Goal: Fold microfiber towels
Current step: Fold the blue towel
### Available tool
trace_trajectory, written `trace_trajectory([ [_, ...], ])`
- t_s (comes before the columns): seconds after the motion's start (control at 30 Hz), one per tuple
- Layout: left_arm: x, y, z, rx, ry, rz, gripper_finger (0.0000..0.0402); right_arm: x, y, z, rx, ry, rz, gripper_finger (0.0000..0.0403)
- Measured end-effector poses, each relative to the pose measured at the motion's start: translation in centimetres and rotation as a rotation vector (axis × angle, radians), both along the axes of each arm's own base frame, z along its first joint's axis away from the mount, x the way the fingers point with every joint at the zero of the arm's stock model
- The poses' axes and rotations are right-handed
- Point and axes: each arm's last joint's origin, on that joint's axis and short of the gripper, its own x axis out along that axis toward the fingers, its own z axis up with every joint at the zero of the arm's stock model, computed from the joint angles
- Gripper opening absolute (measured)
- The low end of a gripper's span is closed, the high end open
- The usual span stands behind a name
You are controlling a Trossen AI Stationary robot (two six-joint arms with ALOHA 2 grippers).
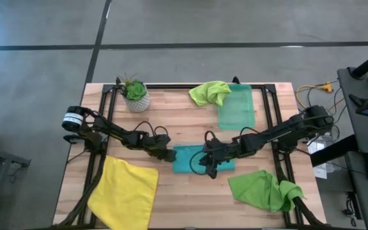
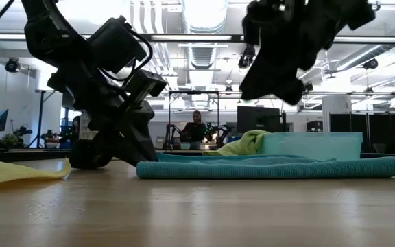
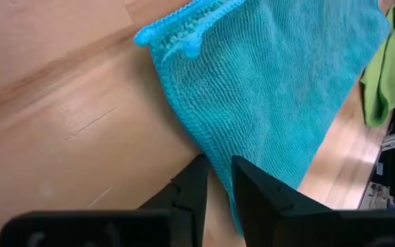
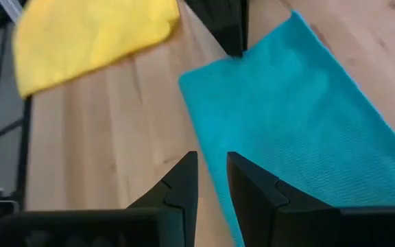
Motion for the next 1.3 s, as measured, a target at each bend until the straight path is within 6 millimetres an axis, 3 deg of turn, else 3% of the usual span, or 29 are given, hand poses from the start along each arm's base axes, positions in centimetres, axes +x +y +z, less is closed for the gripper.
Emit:
trace_trajectory([
  [0.37,-0.3,-0.1,2.2,-0.025,-0.078,-0.020,0.0052,4.2,1.4,-3.3,0.029,0.100,0.061,0.0073],
  [0.53,-1.3,-0.2,3.1,-0.036,-0.068,-0.056,0.0052,6.5,2.2,-2.2,-0.026,0.036,0.134,0.0081],
  [0.7,-3.1,-0.1,3.9,0.018,-0.048,-0.090,0.0052,9.0,3.0,-1.2,-0.139,0.009,0.237,0.0116],
  [0.93,-5.9,-0.4,4.7,0.048,-0.119,-0.131,0.0052,12.1,3.8,-2.9,-0.203,0.159,0.289,0.0156],
  [1.1,-7.9,-0.6,4.8,0.051,-0.154,-0.144,0.0052,14.0,4.0,-4.1,-0.251,0.214,0.254,0.0151],
  [1.3,-9.5,-0.6,4.8,0.078,-0.200,-0.134,0.0052,15.0,3.6,-5.3,-0.268,0.346,0.200,0.0119],
])
